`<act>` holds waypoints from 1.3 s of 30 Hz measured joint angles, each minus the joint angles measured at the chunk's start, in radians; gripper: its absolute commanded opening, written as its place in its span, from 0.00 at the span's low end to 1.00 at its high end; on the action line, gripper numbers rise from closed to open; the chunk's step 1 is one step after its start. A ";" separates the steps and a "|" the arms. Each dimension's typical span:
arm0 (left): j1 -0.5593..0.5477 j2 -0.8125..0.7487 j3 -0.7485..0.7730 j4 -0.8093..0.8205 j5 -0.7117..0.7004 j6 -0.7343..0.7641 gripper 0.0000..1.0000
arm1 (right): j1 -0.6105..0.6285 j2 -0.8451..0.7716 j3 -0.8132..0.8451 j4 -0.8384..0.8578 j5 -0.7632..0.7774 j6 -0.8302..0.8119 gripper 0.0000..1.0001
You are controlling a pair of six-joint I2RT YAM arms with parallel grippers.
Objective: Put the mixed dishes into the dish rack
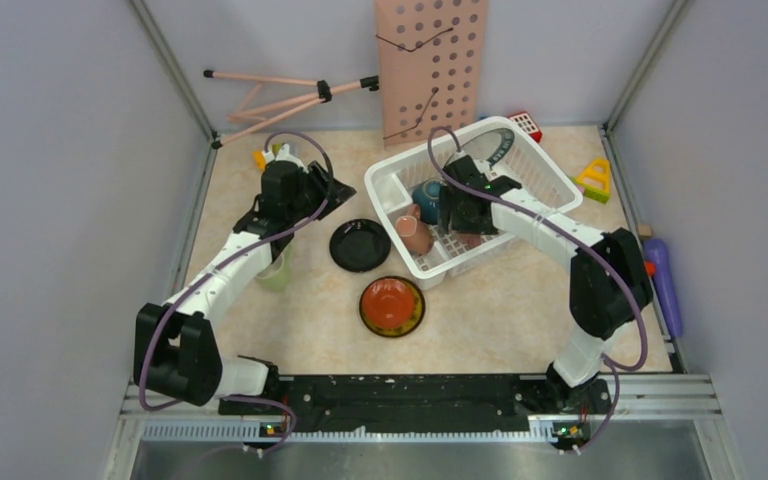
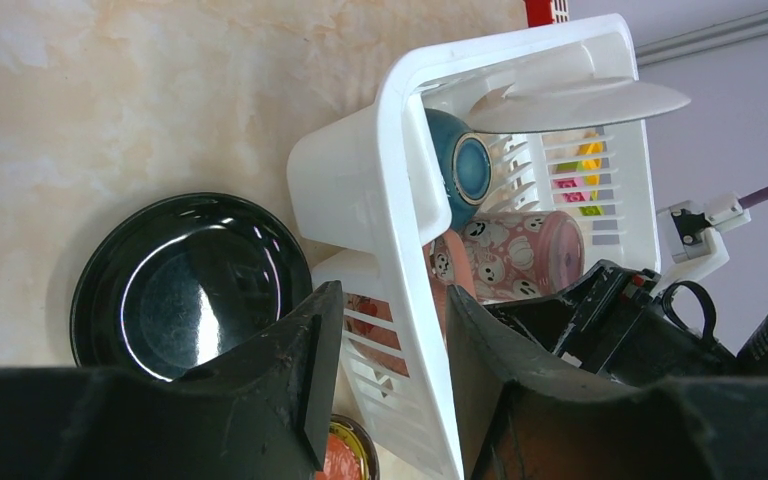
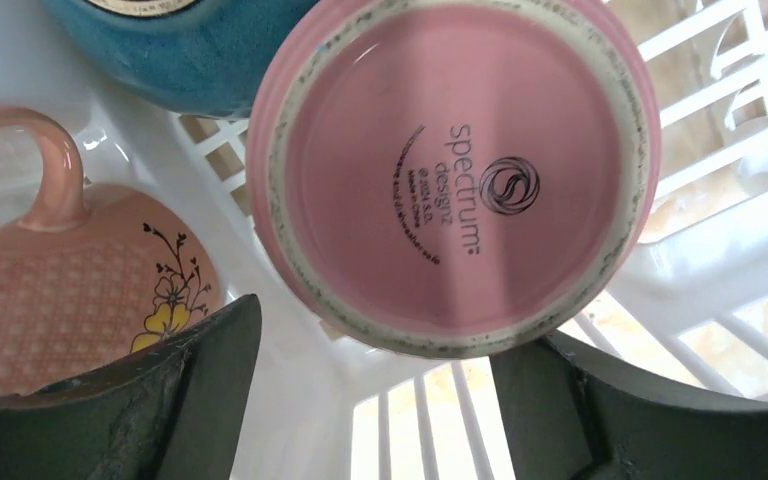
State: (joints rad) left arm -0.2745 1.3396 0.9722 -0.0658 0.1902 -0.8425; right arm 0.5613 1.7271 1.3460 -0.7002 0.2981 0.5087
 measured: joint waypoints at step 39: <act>0.008 -0.333 -0.092 -0.165 -0.222 0.079 0.50 | -0.231 0.027 0.053 0.247 -0.314 -0.115 0.98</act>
State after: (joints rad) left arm -0.2668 1.0069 0.8799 -0.2306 -0.0319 -0.7635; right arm 0.3305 1.7546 1.3991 -0.4534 -0.0154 0.3935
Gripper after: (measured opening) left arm 0.494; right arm 0.983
